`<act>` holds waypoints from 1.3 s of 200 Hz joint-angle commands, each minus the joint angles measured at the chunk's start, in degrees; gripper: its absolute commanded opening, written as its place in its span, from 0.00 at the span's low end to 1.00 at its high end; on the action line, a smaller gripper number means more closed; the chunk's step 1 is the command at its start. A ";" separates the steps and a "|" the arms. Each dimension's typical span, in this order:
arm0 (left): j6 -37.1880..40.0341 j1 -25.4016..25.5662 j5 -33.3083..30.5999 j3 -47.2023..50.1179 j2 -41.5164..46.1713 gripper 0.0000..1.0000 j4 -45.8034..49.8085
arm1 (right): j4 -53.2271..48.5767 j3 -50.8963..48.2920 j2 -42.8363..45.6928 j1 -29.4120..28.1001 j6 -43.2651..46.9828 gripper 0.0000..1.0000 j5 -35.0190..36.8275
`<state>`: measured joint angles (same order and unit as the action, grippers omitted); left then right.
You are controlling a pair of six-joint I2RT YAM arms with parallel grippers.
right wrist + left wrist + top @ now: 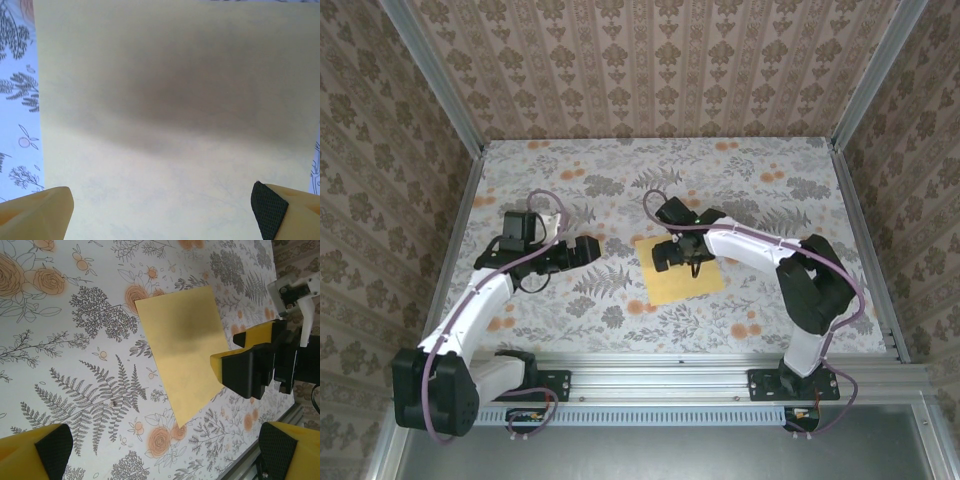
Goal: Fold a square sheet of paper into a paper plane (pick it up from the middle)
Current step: Rotate the square sheet of paper at the center of the table, then fold the square sheet of paper in half at the center of the table.
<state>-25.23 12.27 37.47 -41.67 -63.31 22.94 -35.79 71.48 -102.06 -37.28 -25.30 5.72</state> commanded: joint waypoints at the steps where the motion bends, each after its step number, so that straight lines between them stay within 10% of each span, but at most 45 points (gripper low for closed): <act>1: -1.23 -0.42 -0.18 0.70 -0.76 1.00 -1.81 | 2.29 -0.83 -1.20 0.62 -3.14 0.95 0.63; 260: -1.68 -0.17 0.42 3.78 1.27 1.00 -2.36 | -0.42 3.36 -14.08 -2.00 -4.07 0.79 6.49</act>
<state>-26.63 12.27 37.50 -38.81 -63.22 20.71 -33.65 74.65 -112.79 -38.50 -28.60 9.93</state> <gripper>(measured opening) 0.994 0.805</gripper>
